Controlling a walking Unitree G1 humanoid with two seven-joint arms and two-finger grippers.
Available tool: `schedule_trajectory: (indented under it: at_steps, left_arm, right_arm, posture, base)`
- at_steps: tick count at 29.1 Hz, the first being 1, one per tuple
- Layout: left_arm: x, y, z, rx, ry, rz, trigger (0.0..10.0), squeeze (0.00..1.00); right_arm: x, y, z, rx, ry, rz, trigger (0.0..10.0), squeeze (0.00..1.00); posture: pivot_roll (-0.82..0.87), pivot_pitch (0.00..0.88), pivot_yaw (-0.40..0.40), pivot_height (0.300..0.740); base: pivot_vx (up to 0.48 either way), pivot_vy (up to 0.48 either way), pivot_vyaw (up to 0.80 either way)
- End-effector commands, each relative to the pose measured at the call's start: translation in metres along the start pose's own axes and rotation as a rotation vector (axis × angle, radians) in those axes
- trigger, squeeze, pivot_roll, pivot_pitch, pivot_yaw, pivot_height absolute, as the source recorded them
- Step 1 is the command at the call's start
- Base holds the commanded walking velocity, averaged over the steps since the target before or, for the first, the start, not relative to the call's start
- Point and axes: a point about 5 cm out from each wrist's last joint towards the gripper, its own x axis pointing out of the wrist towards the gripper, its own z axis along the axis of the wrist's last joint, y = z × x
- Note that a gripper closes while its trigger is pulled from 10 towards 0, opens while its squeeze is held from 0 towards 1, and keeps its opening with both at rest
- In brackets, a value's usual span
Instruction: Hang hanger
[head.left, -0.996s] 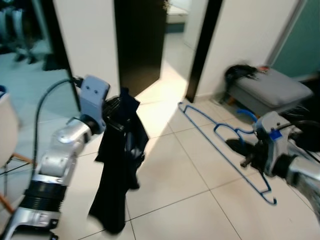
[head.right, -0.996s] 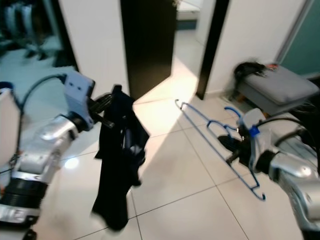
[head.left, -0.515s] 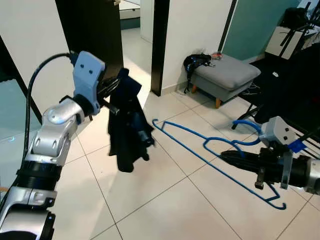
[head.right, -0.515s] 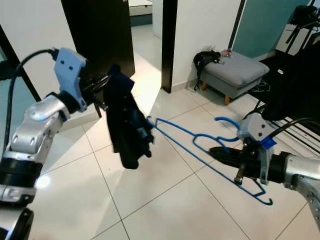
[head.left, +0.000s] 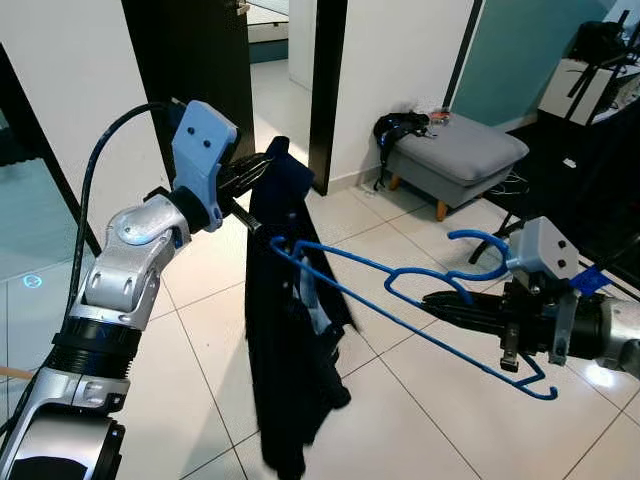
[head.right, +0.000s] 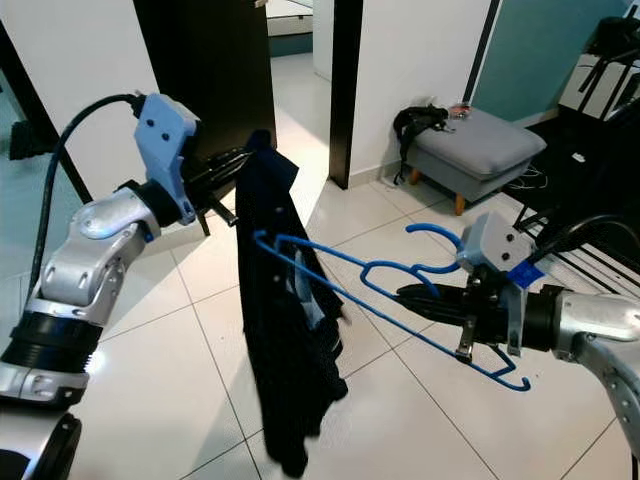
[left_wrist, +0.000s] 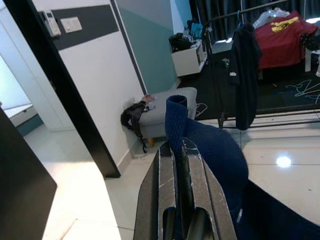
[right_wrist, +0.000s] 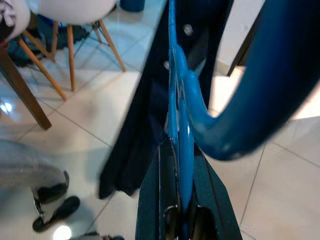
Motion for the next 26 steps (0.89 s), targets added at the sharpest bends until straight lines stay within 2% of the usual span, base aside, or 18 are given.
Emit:
schedule_trajectory:
  at_steps: [1, 4, 8, 11, 15, 19, 21, 26]
  left_arm:
    - [0.003, 0.001, 0.019, 0.043, -0.071, -0.026, 10.0, 0.00]
    - [0.002, 0.000, 0.025, 0.049, -0.092, -0.043, 10.0, 0.00]
    - [0.001, -0.011, 0.036, 0.030, -0.149, -0.138, 10.0, 0.00]
    - [0.000, -0.021, 0.038, 0.039, -0.166, -0.208, 10.0, 0.00]
    - [-0.002, -0.037, 0.040, 0.093, -0.197, -0.314, 10.0, 0.00]
    - [-0.002, -0.038, 0.040, 0.103, -0.200, -0.321, 10.0, 0.00]
    - [-0.001, -0.038, 0.041, 0.144, -0.212, -0.347, 10.0, 0.00]
    - [0.000, -0.039, 0.044, 0.184, -0.230, -0.373, 10.0, 0.00]
  right_arm:
    - [-0.004, -0.002, -0.006, 0.004, 0.057, -0.024, 10.0, 0.00]
    - [-0.007, -0.006, -0.009, 0.005, 0.088, -0.052, 10.0, 0.00]
    - [-0.004, -0.010, -0.012, 0.009, 0.107, -0.081, 10.0, 0.00]
    - [0.000, -0.009, -0.010, 0.005, 0.078, -0.062, 10.0, 0.00]
    - [0.006, -0.001, -0.002, -0.006, 0.023, 0.017, 10.0, 0.00]
    - [0.007, 0.000, -0.001, -0.009, 0.016, 0.030, 10.0, 0.00]
    - [0.008, -0.002, 0.002, -0.023, 0.016, 0.043, 10.0, 0.00]
    - [0.009, -0.005, 0.003, -0.034, 0.021, 0.038, 10.0, 0.00]
  posture:
    - [-0.02, 0.074, -0.009, 0.740]
    - [-0.02, 0.074, -0.009, 0.740]
    - [-0.02, 0.075, -0.012, 0.740]
    - [-0.02, 0.072, -0.013, 0.740]
    - [-0.02, 0.068, -0.015, 0.740]
    - [-0.02, 0.068, -0.015, 0.740]
    - [-0.03, 0.063, -0.016, 0.740]
    - [-0.03, 0.059, -0.017, 0.740]
  base:
    - [0.000, 0.000, 0.00]
    - [0.000, 0.000, 0.00]
    - [0.000, 0.000, 0.00]
    - [0.000, 0.000, 0.00]
    - [0.000, 0.000, 0.00]
    - [0.000, 0.000, 0.00]
    - [0.000, 0.000, 0.00]
    - [0.000, 0.000, 0.00]
